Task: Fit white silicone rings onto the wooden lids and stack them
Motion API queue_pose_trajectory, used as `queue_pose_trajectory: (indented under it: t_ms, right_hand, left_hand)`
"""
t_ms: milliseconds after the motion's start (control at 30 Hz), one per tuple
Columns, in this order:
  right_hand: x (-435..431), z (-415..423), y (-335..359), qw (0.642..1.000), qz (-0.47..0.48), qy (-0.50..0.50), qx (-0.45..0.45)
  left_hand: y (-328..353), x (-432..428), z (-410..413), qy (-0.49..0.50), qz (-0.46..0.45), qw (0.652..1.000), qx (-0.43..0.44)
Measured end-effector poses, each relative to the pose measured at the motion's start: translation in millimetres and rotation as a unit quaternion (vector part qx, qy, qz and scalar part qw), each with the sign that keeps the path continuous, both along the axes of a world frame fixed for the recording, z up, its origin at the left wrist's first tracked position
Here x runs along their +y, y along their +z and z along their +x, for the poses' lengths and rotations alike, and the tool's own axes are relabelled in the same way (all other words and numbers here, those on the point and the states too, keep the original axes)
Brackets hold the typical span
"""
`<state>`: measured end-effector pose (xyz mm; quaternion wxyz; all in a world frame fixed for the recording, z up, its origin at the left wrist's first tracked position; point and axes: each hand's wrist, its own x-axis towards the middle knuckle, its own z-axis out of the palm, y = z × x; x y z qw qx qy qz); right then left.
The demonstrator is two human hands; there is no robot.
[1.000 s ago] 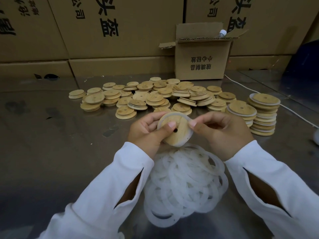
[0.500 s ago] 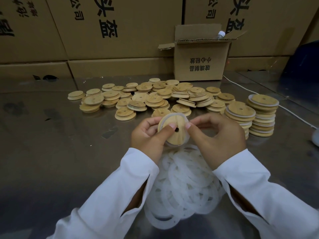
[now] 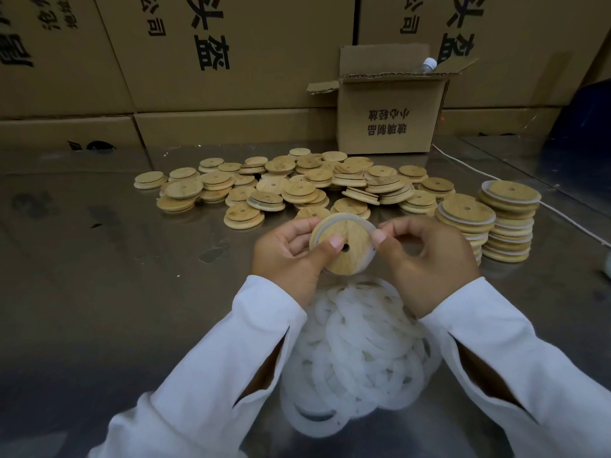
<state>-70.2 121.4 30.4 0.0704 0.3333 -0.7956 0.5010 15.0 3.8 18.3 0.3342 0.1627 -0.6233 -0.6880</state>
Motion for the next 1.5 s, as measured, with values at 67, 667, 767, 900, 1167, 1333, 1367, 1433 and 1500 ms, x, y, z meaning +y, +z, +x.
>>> queue_pose_trajectory:
  t_ms: [67,667,767,900,1167,1333,1367,1433,1500]
  right_hand:
    - [1,-2,1,1.0,0.006,0.008,-0.012]
    - [0,4,-2,0.996,-0.052,0.035,-0.063]
    - [-2,6,-2,0.997,-0.065,0.018,-0.045]
    - [-3,6,-4,0.999,-0.034,0.01,-0.033]
    - [0,4,-1,0.997,-0.035,0.018,-0.059]
    - [0,4,3,0.991,-0.031,0.056,-0.115]
    - [1,3,4,0.99,-0.035,0.06,-0.126]
    - [3,2,8,0.986,-0.041,0.071,-0.146]
    - [5,2,12,0.983,-0.036,0.085,-0.161]
  left_hand:
    - [1,-2,0,-0.004,-0.003,1.0,-0.003]
    - [-7,-5,0,-0.043,0.108,0.993,0.024]
    - [-6,-2,-2,-0.029,0.133,0.99,0.035]
    - [-4,2,-3,-0.037,0.184,0.98,0.061]
    - [-8,3,-5,-0.063,0.152,0.986,0.009]
    - [-12,-1,-4,-0.025,0.068,0.997,-0.023]
    - [-10,-3,-3,-0.029,0.057,0.998,-0.024]
    - [-7,-6,-1,-0.04,0.035,0.998,-0.024]
    - [-4,-9,0,-0.054,0.021,0.998,-0.02]
